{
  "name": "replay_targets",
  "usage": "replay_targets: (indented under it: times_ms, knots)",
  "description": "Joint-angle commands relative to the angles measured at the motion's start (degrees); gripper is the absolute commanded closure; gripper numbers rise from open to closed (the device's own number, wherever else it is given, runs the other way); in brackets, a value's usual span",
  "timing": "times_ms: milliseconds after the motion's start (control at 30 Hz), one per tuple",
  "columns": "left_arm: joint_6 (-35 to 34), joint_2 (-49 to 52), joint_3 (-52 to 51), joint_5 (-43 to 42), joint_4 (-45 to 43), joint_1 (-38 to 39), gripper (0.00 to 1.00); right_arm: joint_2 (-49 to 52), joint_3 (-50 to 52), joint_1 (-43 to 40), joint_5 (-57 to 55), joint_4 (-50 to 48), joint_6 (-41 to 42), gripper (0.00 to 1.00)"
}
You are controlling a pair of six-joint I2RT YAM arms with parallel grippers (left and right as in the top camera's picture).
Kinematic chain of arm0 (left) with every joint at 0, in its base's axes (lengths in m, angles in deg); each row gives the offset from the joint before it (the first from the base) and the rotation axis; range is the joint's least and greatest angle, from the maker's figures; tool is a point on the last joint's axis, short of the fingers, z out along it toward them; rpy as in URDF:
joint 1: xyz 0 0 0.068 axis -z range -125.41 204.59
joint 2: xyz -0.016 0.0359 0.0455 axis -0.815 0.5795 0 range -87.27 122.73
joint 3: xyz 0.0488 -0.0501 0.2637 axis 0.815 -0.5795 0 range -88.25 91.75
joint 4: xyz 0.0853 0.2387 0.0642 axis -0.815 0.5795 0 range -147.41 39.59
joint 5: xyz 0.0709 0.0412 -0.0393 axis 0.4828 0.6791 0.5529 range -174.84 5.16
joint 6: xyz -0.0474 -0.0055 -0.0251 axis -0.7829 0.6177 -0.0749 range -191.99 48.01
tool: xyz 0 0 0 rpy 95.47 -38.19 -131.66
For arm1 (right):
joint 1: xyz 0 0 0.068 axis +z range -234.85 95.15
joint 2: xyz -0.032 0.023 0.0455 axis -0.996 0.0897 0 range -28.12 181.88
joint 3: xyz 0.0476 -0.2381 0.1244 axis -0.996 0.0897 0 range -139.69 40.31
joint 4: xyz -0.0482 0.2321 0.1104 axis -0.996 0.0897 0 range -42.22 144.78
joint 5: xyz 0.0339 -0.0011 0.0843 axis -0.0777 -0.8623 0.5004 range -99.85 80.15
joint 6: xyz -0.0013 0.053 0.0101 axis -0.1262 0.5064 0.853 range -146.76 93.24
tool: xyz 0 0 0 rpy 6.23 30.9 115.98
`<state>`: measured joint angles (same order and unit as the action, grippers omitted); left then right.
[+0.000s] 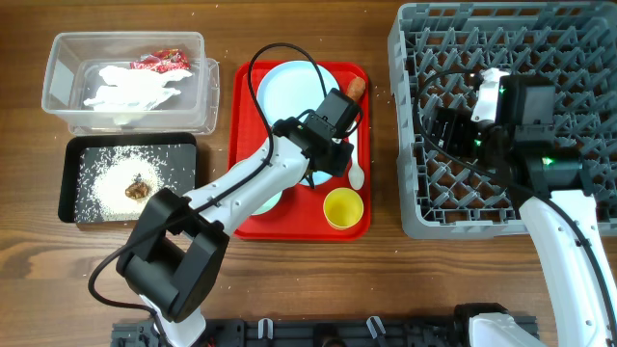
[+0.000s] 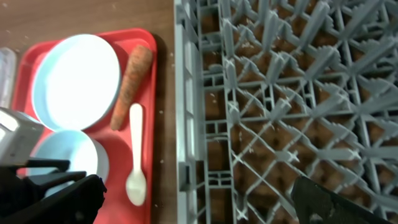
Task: Sort waste into correct bins and load items into the dishwasher rack
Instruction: 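Set the light-blue bowl back on the red tray and withdraw left gripper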
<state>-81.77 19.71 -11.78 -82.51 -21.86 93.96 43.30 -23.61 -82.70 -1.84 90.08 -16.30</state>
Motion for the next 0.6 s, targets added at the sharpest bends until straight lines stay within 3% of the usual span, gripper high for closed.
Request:
replay_targets:
  times_ms: [0,200,400,567]
  knots:
    - [-1.9,-2.1,2.1,1.4,-0.2,-2.4,0.50,0.5,-1.2,-0.1,5.3,-2.6,0.7,0.00]
    - [-7.5,-14.1,4.7,1.4,3.3,-13.0,0.02,0.5,-1.4,-0.1,14.4,-9.5,3.3,0.00]
    - [-9.2,-21.4,4.7,-0.3,11.2,-28.2,0.00,0.9,-9.4,6.3,14.0,-9.2,7.4,0.00]
    - [-9.1,-21.5,4.7,-0.3,14.9,-34.8,0.00,14.7,-33.2,15.6,2.9,7.5,7.6,0.00]
